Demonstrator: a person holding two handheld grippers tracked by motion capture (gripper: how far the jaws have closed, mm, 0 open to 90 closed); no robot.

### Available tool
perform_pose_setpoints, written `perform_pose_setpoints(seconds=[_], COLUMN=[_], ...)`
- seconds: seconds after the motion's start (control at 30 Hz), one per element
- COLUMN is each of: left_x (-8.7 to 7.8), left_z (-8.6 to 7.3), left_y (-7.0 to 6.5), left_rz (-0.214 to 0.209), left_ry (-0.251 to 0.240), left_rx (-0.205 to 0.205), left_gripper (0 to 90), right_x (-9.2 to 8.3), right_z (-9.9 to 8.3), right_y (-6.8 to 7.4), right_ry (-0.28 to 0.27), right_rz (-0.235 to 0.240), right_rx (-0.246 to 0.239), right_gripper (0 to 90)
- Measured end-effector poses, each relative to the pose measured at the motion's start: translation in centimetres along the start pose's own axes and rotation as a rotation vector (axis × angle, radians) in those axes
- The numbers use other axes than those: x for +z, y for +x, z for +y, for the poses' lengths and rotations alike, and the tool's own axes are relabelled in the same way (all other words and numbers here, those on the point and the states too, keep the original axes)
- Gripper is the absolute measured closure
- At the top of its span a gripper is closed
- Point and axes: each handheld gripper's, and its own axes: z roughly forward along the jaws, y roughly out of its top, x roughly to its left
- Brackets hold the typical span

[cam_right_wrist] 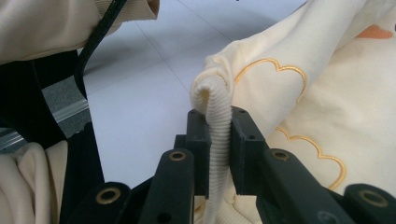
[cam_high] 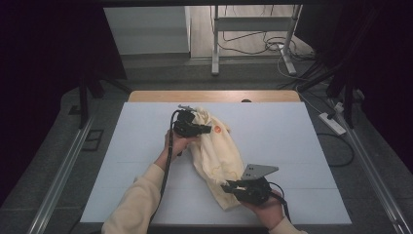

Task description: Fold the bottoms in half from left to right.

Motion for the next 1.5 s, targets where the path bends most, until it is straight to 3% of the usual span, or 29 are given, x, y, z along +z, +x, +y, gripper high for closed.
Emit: perform_pose_setpoints(seconds=[0.97,1.5], left_x=[3.5,3.8], left_z=[-0.4,-0.4], left_y=[-0.1,-0.2], left_rz=[0.034,0.03], left_ry=[0.065,0.064], left_rx=[-0.007,-0.012], left_gripper=[79.6,77.8], right_x=[-0.7,-0.9], right_z=[-1.2,-1.4], right_y=[-1.1,-1.3], right_ry=[0.032,0.03], right_rz=[-0.021,-0.031], right_rx=[0.04,0.05], right_gripper=[79.3,78.6])
